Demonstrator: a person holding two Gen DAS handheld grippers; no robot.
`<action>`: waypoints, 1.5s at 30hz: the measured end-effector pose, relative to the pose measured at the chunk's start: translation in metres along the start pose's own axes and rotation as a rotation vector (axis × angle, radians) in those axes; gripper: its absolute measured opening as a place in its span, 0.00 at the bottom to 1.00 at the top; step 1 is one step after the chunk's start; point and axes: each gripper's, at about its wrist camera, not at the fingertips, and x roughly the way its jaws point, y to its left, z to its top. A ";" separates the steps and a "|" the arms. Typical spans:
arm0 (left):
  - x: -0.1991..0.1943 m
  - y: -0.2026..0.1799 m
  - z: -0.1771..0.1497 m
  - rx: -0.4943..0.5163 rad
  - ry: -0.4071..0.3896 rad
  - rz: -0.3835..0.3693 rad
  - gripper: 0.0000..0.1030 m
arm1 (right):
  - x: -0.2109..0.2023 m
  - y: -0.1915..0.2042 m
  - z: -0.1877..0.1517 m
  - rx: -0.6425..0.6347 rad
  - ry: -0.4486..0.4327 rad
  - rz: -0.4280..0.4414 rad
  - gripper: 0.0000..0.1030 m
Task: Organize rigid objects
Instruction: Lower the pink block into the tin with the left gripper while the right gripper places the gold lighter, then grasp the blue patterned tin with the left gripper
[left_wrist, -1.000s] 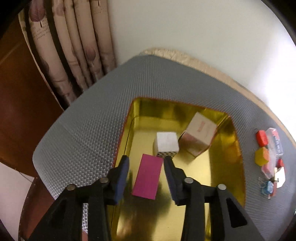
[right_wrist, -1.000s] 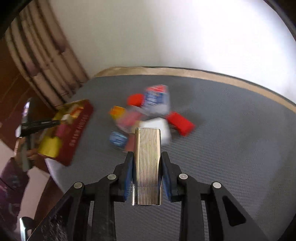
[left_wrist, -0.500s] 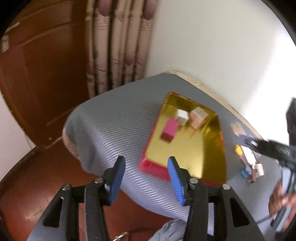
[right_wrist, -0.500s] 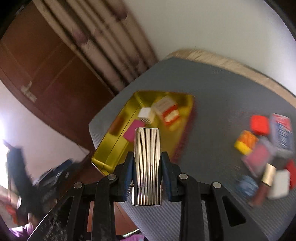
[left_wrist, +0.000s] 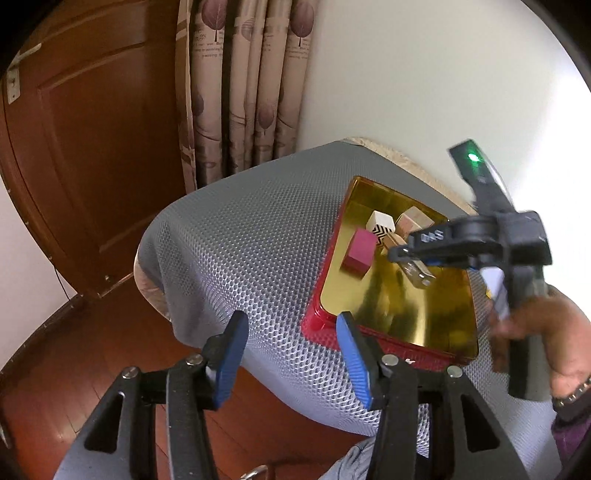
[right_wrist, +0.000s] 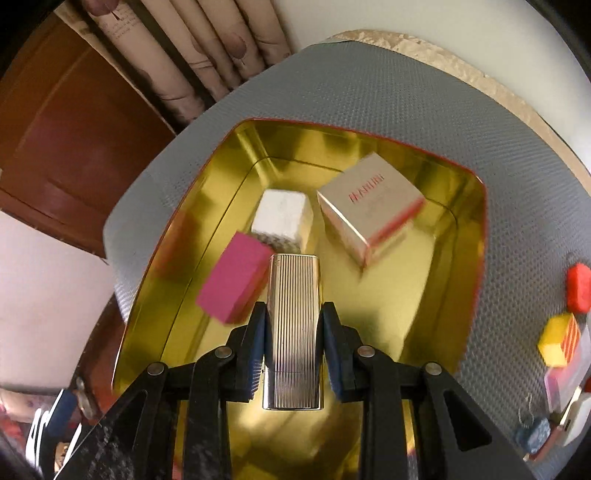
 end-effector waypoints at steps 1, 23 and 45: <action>0.001 0.000 0.000 0.003 0.003 -0.001 0.49 | 0.003 0.001 0.004 0.001 -0.001 -0.012 0.26; -0.016 -0.051 -0.018 0.237 -0.027 -0.114 0.49 | -0.138 -0.133 -0.196 0.102 -0.505 -0.223 0.83; 0.096 -0.298 -0.018 0.338 0.438 -0.450 0.49 | -0.181 -0.304 -0.352 0.289 -0.497 -0.497 0.88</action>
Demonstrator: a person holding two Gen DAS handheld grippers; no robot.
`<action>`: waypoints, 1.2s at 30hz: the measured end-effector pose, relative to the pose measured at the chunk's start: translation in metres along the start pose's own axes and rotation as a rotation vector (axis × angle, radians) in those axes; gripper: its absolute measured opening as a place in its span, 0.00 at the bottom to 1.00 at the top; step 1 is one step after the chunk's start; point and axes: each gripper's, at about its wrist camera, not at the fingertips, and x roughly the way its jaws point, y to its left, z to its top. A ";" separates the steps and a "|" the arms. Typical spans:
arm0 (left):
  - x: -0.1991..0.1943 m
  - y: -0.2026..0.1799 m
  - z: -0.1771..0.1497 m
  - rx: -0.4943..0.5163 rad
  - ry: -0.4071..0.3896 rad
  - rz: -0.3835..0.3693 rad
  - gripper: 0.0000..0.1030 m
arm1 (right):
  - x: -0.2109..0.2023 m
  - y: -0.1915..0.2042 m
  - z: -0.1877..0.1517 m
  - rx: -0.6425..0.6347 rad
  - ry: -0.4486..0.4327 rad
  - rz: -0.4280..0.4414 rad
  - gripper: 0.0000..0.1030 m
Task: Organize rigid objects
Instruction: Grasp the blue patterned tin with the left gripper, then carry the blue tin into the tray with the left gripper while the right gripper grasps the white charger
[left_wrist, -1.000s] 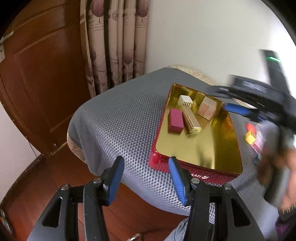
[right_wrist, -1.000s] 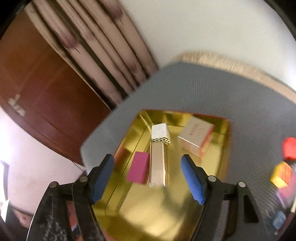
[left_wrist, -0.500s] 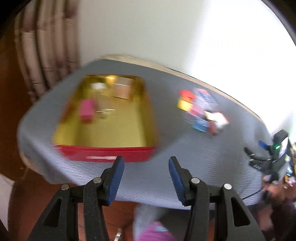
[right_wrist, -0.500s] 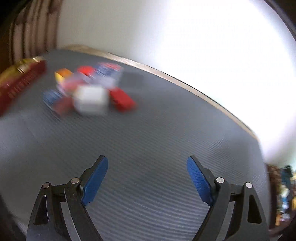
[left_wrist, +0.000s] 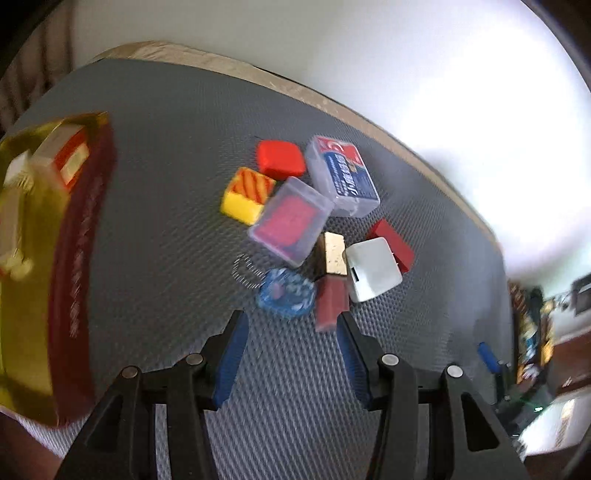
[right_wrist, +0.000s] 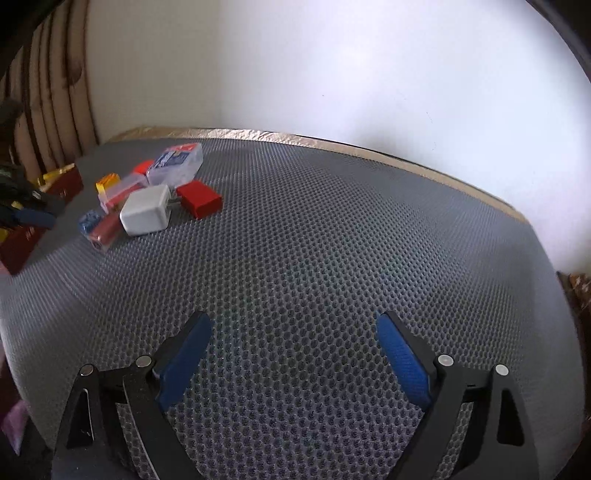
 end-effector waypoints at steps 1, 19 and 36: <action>0.004 -0.004 0.002 0.025 0.003 0.021 0.49 | 0.000 -0.001 0.000 0.011 0.001 0.010 0.88; 0.056 -0.024 0.010 0.305 0.014 0.203 0.42 | 0.006 0.004 0.001 0.036 0.023 0.045 0.90; -0.107 0.042 -0.037 0.093 -0.222 0.159 0.42 | 0.009 0.005 0.003 0.020 0.036 0.014 0.94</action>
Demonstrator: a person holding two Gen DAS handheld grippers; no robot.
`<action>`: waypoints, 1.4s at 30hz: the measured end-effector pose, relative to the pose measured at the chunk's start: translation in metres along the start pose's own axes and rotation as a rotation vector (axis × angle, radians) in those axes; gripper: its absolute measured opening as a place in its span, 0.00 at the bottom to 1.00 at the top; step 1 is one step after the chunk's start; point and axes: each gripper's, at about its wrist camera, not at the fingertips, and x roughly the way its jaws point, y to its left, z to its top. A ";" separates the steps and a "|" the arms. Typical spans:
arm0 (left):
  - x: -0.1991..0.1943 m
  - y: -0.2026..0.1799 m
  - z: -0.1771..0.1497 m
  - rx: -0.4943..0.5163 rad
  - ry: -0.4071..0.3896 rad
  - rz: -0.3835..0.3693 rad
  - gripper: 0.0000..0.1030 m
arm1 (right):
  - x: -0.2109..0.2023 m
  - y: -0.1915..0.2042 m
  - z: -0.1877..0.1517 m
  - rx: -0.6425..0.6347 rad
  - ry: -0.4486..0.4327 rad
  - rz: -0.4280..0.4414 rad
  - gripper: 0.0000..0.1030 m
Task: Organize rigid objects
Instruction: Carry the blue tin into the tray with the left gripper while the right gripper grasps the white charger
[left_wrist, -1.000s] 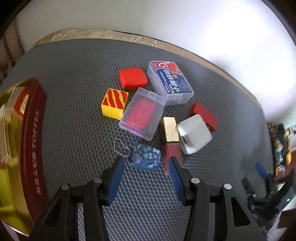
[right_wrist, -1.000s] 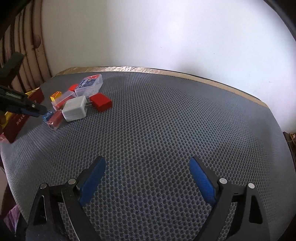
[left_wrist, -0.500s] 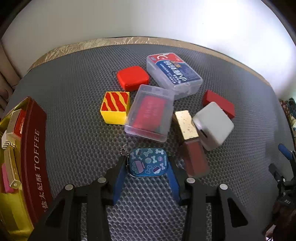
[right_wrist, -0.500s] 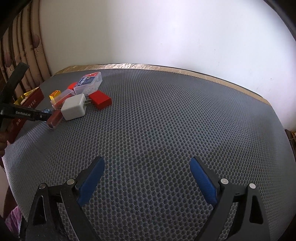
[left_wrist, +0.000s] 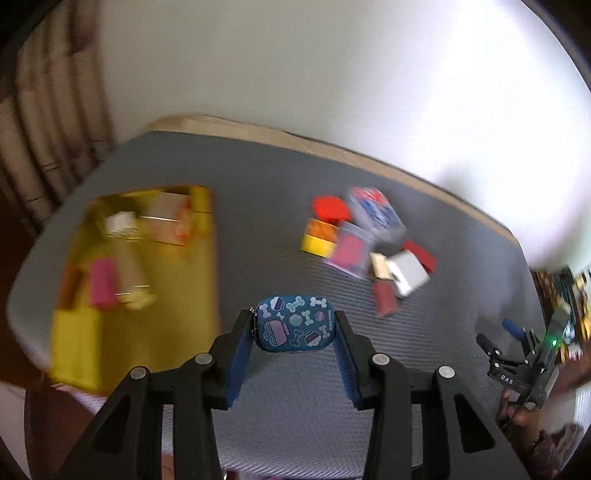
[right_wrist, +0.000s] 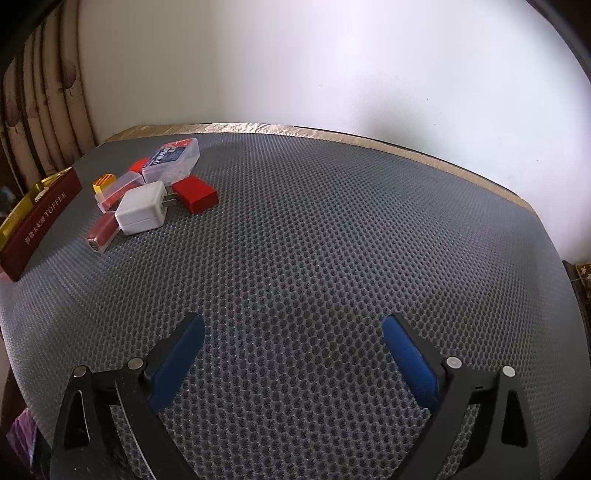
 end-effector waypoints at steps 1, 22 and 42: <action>-0.009 0.011 0.001 -0.017 -0.014 0.021 0.42 | 0.000 0.001 0.000 -0.002 -0.002 -0.006 0.94; -0.020 0.122 -0.023 -0.259 -0.029 0.104 0.42 | 0.029 0.116 0.082 -0.157 0.016 0.181 0.64; 0.013 0.141 -0.023 -0.280 -0.012 0.201 0.42 | 0.084 0.133 0.096 -0.209 0.133 0.164 0.66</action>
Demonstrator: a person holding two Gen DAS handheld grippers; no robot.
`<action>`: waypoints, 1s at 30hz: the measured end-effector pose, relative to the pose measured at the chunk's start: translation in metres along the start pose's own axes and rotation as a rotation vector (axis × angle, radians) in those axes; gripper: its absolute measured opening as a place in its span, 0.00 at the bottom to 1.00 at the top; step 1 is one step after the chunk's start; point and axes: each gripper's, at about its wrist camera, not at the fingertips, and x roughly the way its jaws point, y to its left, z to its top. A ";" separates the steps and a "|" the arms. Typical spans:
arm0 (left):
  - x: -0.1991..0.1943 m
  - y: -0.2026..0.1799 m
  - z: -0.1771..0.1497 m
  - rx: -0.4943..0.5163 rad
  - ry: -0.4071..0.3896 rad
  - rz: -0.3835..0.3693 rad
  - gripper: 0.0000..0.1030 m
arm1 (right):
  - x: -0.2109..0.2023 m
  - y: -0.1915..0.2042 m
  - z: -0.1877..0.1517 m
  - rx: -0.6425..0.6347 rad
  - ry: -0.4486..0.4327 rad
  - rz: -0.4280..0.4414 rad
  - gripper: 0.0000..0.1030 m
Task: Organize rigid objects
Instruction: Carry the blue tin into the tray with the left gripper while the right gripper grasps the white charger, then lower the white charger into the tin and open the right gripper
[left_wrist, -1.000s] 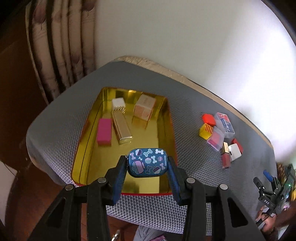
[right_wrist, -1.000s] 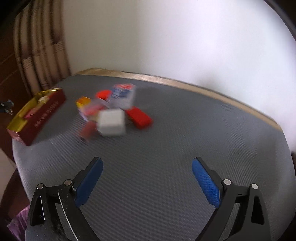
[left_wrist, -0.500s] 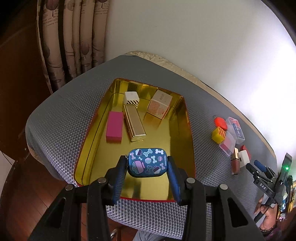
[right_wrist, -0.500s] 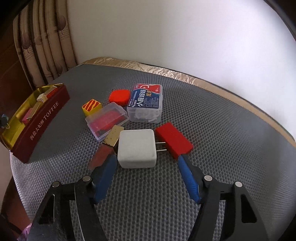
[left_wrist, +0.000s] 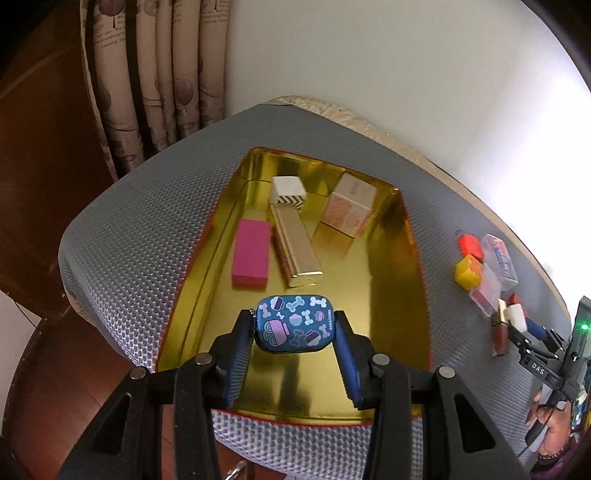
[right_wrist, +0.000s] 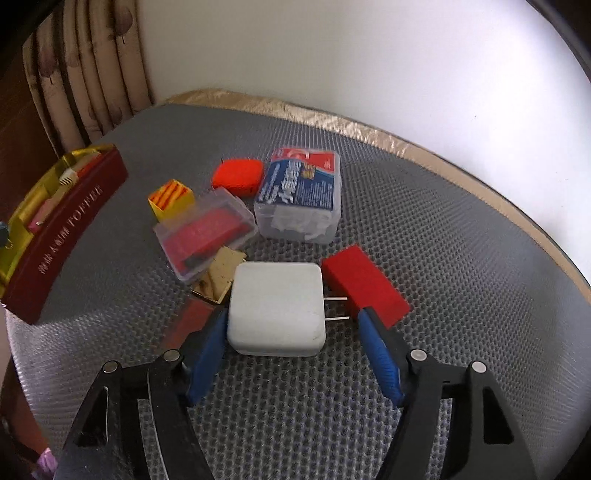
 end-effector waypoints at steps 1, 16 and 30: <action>0.004 0.002 0.001 -0.004 0.005 0.008 0.42 | 0.004 -0.001 0.000 0.005 0.015 0.002 0.66; 0.025 0.017 0.003 -0.001 0.000 0.121 0.44 | -0.015 -0.017 -0.023 0.088 -0.010 0.023 0.60; -0.055 0.011 -0.036 -0.051 -0.097 0.106 0.48 | -0.113 0.033 0.025 0.045 -0.182 0.198 0.60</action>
